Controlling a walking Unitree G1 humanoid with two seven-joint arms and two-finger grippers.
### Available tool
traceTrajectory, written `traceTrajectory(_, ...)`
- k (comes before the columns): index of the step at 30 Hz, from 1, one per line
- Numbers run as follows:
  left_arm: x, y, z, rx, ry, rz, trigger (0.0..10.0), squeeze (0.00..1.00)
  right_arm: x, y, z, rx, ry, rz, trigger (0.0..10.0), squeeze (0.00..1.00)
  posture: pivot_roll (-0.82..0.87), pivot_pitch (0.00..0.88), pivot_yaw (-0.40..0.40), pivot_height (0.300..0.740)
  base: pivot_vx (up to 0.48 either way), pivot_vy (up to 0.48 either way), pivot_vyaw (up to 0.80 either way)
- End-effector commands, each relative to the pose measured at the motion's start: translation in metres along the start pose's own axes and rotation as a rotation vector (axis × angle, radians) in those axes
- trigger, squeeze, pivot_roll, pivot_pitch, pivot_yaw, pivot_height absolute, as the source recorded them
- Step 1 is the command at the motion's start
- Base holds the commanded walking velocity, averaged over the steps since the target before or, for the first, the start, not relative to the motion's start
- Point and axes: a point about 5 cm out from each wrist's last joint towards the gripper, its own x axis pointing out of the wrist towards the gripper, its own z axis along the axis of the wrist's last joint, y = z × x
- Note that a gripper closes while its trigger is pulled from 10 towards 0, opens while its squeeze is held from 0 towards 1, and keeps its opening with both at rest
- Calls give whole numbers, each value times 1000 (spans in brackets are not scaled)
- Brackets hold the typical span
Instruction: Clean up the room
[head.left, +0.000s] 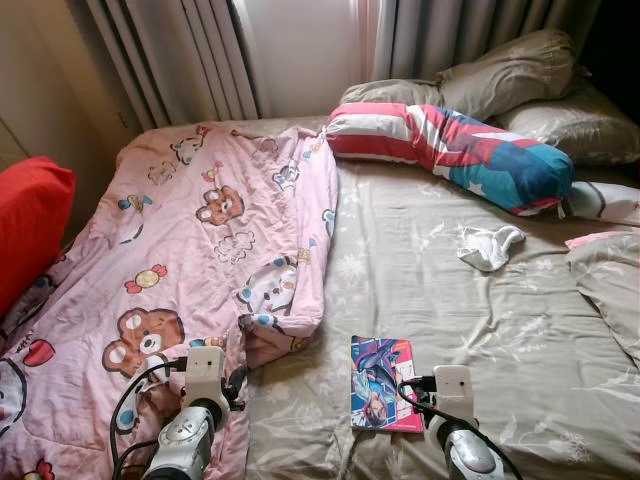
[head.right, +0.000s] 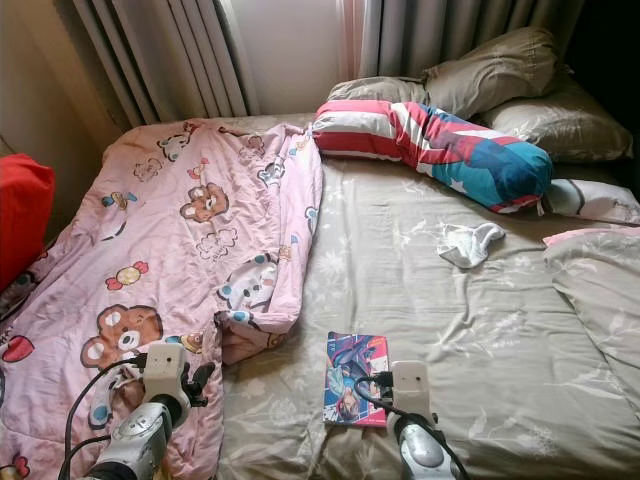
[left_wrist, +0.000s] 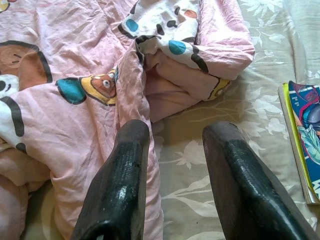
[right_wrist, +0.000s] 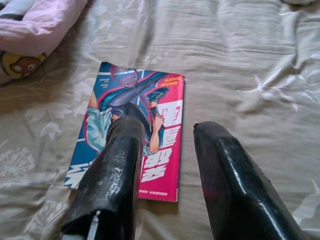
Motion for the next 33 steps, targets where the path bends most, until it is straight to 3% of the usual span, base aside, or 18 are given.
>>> traceTrajectory(1,-3,3,-5,-16,14,10,10000,0,-1,4,-5,1,24,11,10000,0,-74,61,72,690,0,0,0)
traceTrajectory(11,-3,1,-7,-17,17,2,10000,0,-3,6,-10,2,34,16,10000,0,-77,49,69,685,0,0,0)
traceTrajectory(16,-5,0,-12,-19,31,2,10000,0,-4,5,-11,9,37,16,10000,0,-72,38,60,650,0,0,0)
traceTrajectory(33,-4,-3,-11,-33,17,-11,10000,0,-2,6,-8,31,29,19,10000,0,-69,45,52,650,0,0,0)
